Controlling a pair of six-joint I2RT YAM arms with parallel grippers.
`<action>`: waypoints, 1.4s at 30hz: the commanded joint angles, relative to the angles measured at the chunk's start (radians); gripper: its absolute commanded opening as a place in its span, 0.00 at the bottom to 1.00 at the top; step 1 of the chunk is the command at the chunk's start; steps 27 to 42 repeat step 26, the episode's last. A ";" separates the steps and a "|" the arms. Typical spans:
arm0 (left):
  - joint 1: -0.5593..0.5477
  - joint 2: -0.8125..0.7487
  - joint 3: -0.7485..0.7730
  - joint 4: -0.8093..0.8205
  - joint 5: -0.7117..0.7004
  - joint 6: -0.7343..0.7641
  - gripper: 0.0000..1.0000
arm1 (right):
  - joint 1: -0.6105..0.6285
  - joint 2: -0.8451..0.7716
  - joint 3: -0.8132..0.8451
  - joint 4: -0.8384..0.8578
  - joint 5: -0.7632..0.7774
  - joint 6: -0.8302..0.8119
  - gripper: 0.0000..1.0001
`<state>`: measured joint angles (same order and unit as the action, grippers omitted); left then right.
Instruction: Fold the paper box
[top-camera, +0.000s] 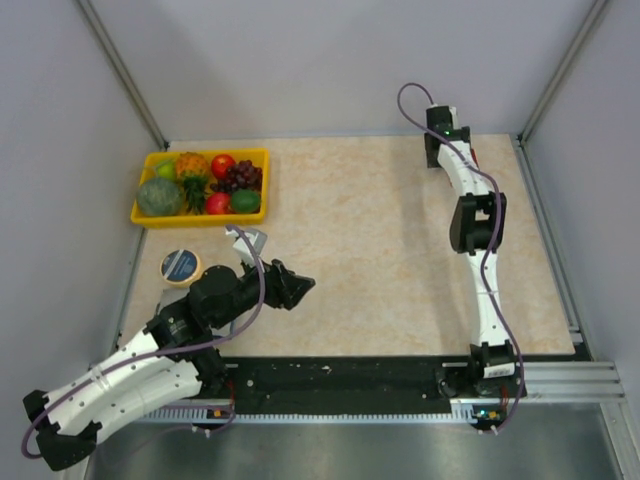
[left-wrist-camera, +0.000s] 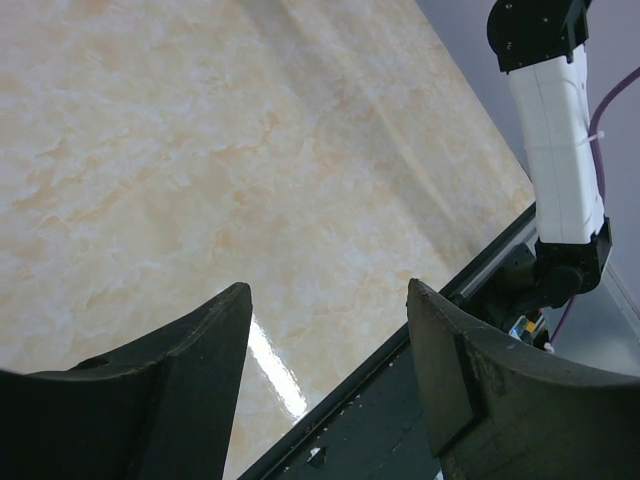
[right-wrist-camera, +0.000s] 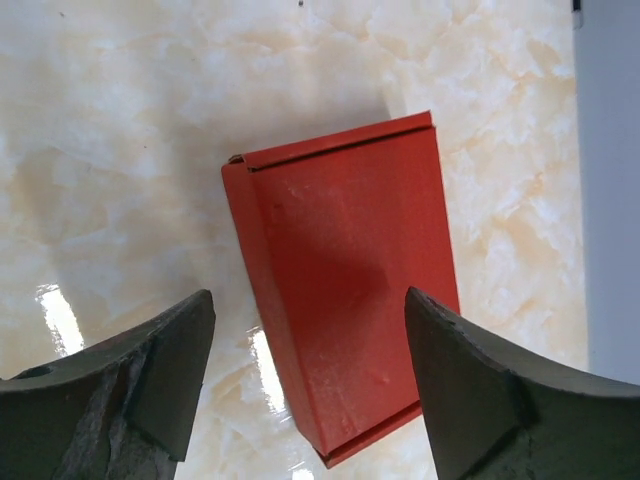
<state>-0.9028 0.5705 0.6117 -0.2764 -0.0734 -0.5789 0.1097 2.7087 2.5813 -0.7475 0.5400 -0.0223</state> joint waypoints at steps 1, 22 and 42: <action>0.004 0.009 0.066 -0.010 -0.060 0.017 0.68 | 0.071 -0.180 0.014 0.016 0.073 -0.060 0.78; 0.013 -0.089 0.180 -0.107 -0.101 -0.062 0.69 | 0.243 -2.151 -1.590 -0.117 -0.403 0.292 0.86; 0.013 -0.109 0.266 -0.148 -0.138 -0.029 0.74 | 0.245 -2.373 -1.512 -0.145 -0.530 0.268 0.99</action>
